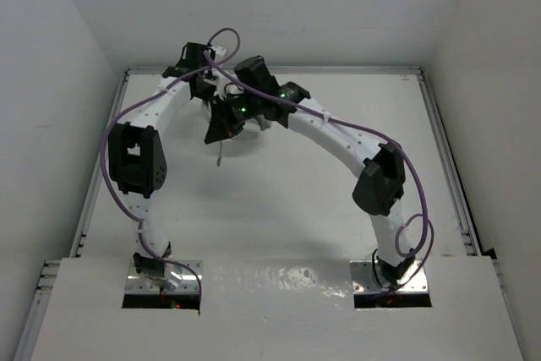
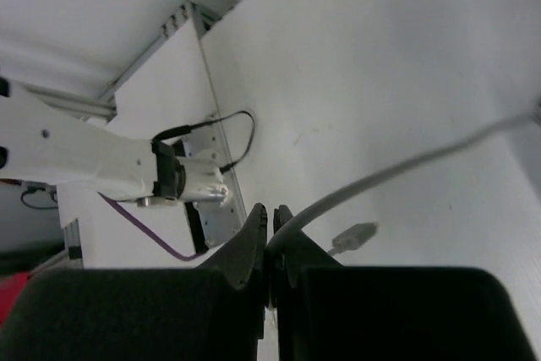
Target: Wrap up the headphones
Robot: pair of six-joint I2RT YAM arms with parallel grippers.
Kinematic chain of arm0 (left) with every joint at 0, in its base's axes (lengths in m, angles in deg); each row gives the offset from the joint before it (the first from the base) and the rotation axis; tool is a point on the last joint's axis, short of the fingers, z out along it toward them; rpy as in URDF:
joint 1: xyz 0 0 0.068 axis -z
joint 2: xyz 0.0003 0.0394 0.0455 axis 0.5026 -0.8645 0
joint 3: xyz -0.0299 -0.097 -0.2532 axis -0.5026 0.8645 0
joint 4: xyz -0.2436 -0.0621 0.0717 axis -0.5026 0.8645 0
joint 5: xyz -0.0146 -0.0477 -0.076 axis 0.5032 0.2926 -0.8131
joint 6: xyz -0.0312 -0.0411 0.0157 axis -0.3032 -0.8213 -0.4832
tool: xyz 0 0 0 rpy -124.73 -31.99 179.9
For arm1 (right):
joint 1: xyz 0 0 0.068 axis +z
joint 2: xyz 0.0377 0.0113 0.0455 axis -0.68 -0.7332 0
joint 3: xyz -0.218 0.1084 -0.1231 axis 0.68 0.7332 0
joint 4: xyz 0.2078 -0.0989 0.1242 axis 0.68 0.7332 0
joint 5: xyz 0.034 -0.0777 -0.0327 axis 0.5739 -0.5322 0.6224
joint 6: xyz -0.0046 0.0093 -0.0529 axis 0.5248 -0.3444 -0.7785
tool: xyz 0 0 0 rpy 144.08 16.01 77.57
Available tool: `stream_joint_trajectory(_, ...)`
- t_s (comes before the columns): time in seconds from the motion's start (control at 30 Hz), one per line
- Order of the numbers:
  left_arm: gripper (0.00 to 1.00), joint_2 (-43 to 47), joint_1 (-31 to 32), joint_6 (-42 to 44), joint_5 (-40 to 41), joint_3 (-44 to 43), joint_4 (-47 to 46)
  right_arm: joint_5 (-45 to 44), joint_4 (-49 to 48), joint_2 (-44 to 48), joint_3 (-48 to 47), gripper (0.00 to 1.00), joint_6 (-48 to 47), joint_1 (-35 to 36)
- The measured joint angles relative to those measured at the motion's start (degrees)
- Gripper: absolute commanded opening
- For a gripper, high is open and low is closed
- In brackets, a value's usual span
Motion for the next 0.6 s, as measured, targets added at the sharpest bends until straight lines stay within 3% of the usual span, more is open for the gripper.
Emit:
stream_joint_trajectory(0.23, 0.0, 0.9, 2.2, 12.5, -0.2, 0.2, -0.5, -11.7, 14.0, 1.9, -3.8, 0.0, -2.2, -7.8)
stream_joint_trajectory(0.4, 0.0, 1.9, 4.9, 15.7, -3.9, 0.2, -0.3, -25.5, 20.7, 2.5, -8.3, 0.0, -9.7, -11.7)
stream_joint_trajectory(0.6, 0.0, 2.8, 7.6, 17.8, -8.3, 0.2, 1.8, -40.5, 23.4, 3.3, -9.0, 0.0, -20.3, -11.2)
